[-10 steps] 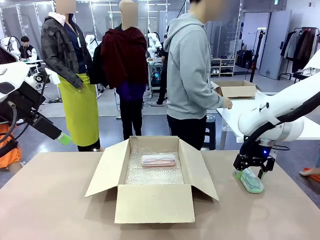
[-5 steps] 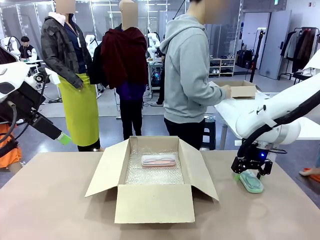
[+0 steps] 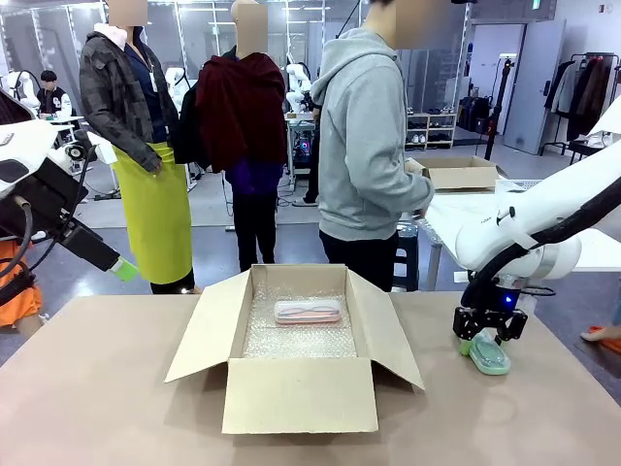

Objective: Pack the glasses set securely to prepare it for shipping.
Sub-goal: Put the Glasses case from the right side of the table into the Package Box.

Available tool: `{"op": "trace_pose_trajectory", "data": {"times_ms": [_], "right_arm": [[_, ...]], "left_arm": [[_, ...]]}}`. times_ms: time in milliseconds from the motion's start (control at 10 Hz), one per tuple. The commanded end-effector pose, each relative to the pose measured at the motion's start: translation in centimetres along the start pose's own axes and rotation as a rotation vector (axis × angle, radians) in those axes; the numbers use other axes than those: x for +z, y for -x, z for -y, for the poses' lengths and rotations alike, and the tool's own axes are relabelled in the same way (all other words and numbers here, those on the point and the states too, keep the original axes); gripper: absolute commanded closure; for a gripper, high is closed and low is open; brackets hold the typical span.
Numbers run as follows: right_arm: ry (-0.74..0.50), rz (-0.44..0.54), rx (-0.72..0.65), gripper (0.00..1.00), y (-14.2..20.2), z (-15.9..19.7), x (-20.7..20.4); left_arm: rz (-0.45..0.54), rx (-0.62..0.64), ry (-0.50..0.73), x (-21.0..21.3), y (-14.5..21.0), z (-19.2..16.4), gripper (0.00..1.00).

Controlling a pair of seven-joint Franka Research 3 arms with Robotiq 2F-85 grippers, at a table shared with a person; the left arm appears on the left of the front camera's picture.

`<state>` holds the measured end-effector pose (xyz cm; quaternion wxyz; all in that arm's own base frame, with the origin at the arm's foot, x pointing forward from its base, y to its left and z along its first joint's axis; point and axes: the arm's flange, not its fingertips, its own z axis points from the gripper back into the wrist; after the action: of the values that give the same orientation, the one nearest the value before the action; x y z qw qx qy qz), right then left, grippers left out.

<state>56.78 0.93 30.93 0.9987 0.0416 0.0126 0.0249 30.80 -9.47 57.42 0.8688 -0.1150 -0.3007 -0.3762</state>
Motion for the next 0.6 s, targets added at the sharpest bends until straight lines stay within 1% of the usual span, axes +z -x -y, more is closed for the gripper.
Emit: {"op": "trace_pose_trajectory", "data": {"times_ms": [0,100,200,300,500], "right_arm": [[0.02,0.017,-0.04,0.6,0.1,-0.6,-0.1],[0.016,0.008,-0.055,0.62,0.1,-0.5,0.1],[0.02,0.006,-0.054,0.8,0.4,-0.6,1.0],[0.001,0.018,-0.047,0.78,1.2,-0.9,3.4],[-0.013,0.069,0.007,0.78,3.4,-1.7,8.5]], "left_arm": [[0.02,-0.011,0.002,0.0,0.1,-0.1,0.0],[0.02,-0.011,0.002,0.0,0.1,-0.1,0.0],[0.02,-0.011,0.002,0.0,0.1,-0.1,0.0],[0.02,-0.011,0.002,0.0,0.1,-0.1,0.0],[0.02,-0.011,0.002,0.0,0.1,-0.1,0.0]]}}
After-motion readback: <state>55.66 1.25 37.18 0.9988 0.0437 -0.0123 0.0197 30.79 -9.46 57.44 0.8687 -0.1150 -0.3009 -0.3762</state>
